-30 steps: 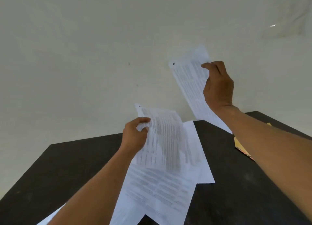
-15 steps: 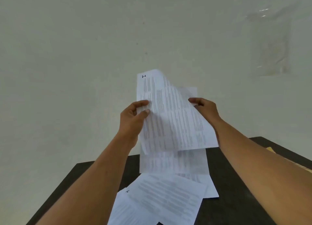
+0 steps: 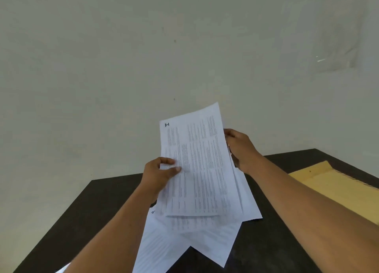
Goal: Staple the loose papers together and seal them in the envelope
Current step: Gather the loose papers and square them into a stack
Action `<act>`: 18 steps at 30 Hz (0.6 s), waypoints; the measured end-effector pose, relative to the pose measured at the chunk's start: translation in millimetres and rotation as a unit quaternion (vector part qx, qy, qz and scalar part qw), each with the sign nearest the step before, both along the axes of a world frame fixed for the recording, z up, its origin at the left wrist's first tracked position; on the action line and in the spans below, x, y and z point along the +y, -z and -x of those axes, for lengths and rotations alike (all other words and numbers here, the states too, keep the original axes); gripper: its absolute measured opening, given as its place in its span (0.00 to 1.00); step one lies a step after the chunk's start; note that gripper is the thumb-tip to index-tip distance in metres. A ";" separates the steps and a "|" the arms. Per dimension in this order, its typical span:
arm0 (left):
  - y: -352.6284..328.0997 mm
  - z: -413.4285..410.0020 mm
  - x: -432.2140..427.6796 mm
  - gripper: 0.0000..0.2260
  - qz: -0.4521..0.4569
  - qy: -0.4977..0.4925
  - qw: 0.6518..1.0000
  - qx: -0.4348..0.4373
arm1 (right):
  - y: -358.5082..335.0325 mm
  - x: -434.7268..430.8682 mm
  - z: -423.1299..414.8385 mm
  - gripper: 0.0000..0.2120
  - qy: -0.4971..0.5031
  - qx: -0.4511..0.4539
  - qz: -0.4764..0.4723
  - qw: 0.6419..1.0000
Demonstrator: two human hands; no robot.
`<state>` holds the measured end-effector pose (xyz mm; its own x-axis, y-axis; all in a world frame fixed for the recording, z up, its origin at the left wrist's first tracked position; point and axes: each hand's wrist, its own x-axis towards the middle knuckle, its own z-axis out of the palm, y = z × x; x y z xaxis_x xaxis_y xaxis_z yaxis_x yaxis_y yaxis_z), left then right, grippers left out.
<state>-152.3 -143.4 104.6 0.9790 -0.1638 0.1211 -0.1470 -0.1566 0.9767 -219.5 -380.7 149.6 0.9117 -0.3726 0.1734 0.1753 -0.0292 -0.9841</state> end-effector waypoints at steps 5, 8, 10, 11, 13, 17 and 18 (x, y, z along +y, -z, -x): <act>33.7 -9.9 11.4 0.08 -0.022 -0.018 0.999 0.028 | 33.2 14.1 -13.8 0.23 -0.051 0.041 0.108 0.992; 61.9 -14.3 32.6 0.05 -0.090 0.024 0.988 0.120 | 73.3 23.4 -29.3 0.27 -0.023 0.082 0.212 0.974; 81.5 -17.8 49.8 0.06 -0.126 0.013 0.981 0.148 | 103.2 13.5 -40.7 0.24 0.012 0.144 0.250 0.957; 90.9 -20.7 58.4 0.06 -0.130 -0.001 0.980 0.153 | 115.1 3.1 -44.1 0.21 0.044 0.180 0.296 0.937; 107.0 -27.3 73.4 0.07 -0.148 -0.020 0.977 0.151 | 134.9 -24.1 -45.9 0.18 0.114 0.265 0.402 0.869; 120.9 -39.7 81.1 0.09 -0.169 -0.023 0.976 0.138 | 158.2 -54.1 -45.2 0.22 0.139 0.420 0.474 0.761; 121.5 -42.1 78.7 0.09 -0.162 -0.022 0.977 0.139 | 162.8 -55.0 -48.0 0.22 0.141 0.432 0.480 0.750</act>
